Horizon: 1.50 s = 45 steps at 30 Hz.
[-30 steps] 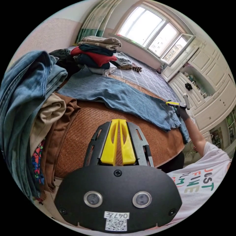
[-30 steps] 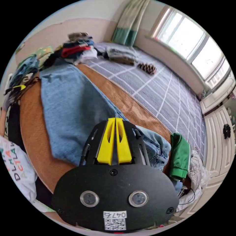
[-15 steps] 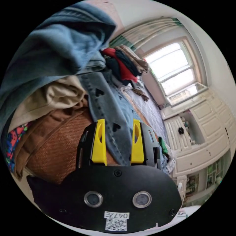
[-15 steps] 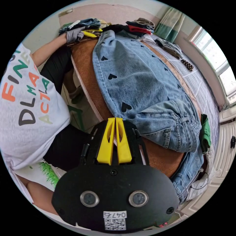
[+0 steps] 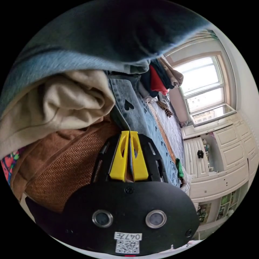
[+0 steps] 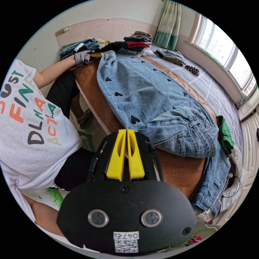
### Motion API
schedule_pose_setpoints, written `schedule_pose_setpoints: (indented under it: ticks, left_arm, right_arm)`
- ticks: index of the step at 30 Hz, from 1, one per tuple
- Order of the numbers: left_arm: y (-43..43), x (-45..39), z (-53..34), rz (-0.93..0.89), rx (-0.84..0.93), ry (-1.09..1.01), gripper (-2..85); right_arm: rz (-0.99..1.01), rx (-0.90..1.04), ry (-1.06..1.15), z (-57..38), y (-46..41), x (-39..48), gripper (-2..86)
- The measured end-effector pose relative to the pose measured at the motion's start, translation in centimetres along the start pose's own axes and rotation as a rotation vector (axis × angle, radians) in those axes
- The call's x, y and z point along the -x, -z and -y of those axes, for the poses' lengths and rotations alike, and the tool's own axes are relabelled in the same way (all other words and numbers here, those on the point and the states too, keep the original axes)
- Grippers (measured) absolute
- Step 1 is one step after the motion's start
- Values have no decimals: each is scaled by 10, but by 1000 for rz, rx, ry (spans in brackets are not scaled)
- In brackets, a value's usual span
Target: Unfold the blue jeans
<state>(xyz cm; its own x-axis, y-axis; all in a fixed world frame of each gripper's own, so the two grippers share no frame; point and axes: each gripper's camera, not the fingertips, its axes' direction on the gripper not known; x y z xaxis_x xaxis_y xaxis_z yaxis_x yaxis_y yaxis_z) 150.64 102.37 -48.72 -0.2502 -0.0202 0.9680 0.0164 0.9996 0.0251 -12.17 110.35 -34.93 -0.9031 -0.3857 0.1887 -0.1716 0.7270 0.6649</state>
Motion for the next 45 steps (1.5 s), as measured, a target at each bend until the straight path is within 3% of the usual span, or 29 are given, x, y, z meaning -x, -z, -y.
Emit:
schedule_pose_setpoints:
  ticks: [3,7,12,14,18,20,22,26,28,31,35,39,45]
  left_arm:
    - [63,-79,0,49,-102,-246,5]
    - [179,-189,-56,298,-293,-586,17]
    - [192,-139,-88,454,-85,-514,11]
    - [186,-120,-91,474,-5,-487,3]
    - [193,-124,-69,460,56,-464,-9]
    - [194,-136,-56,466,78,-484,-9]
    - [196,-157,-44,487,83,-522,-10]
    - [206,-172,-26,457,71,-525,-10]
    - [217,-177,-10,408,66,-510,-10]
    - [229,-189,9,362,60,-511,-10]
    - [225,-210,28,366,90,-534,-10]
    - [209,-229,51,332,163,-548,-10]
    - [180,-258,69,458,299,-567,-8]
  right_arm:
    - [-1,-10,-4,-8,12,4,-4]
    - [25,30,9,-23,22,6,-4]
    - [136,120,-35,-50,19,-2,14]
    - [59,130,-105,-54,24,-11,31]
    - [-98,-76,-323,-44,48,-36,62]
    - [-103,-85,-390,-32,34,-44,84]
    - [-175,4,-436,-21,4,-48,99]
    - [-431,254,-435,-32,-56,-47,15]
    - [-438,207,-426,-57,-33,-48,3]
    - [-374,-12,-615,-144,57,-70,-1]
    - [-195,-298,-931,-340,147,-78,-3]
    - [79,-342,-1217,-509,101,-63,-6]
    - [262,-455,-1401,-617,40,-39,-7]
